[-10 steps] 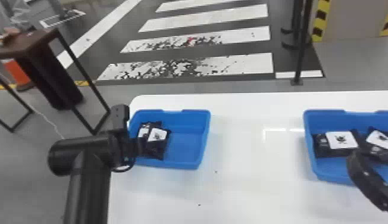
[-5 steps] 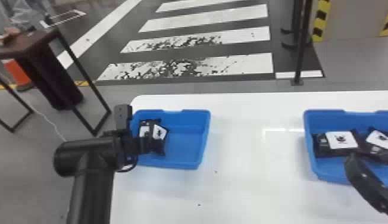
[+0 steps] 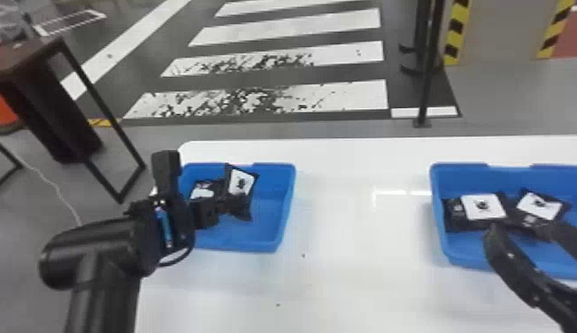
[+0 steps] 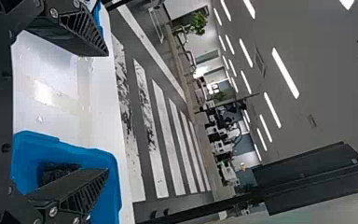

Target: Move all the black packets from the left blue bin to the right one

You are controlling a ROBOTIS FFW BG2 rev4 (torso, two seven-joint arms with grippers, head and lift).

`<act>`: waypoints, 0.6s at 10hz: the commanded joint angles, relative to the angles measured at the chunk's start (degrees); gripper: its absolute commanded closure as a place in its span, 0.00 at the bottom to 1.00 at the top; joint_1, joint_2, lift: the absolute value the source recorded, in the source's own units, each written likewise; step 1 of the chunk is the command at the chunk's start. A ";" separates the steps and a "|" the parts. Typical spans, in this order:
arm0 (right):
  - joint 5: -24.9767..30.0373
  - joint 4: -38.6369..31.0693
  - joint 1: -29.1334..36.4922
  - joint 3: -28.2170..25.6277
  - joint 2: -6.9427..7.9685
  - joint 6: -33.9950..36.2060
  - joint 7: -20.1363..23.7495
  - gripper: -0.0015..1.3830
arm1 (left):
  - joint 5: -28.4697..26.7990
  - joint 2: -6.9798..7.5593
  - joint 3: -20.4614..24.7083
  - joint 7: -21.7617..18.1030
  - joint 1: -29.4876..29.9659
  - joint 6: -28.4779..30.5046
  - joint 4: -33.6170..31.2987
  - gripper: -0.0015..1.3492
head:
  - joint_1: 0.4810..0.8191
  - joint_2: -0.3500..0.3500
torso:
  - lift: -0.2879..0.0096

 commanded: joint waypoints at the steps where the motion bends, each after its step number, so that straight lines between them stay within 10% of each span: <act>1: -0.78 0.14 -1.13 0.00 -0.09 1.56 1.04 0.10 | 6.44 -0.01 -1.30 -2.16 2.22 -3.53 -2.13 0.89 | 0.63 0.82 | 0.50; 6: -7.75 8.29 -10.97 0.00 -1.14 10.13 9.30 0.10 | 18.67 0.26 -9.99 -7.78 7.99 -5.50 -10.57 0.89 | 0.63 0.63 | 0.50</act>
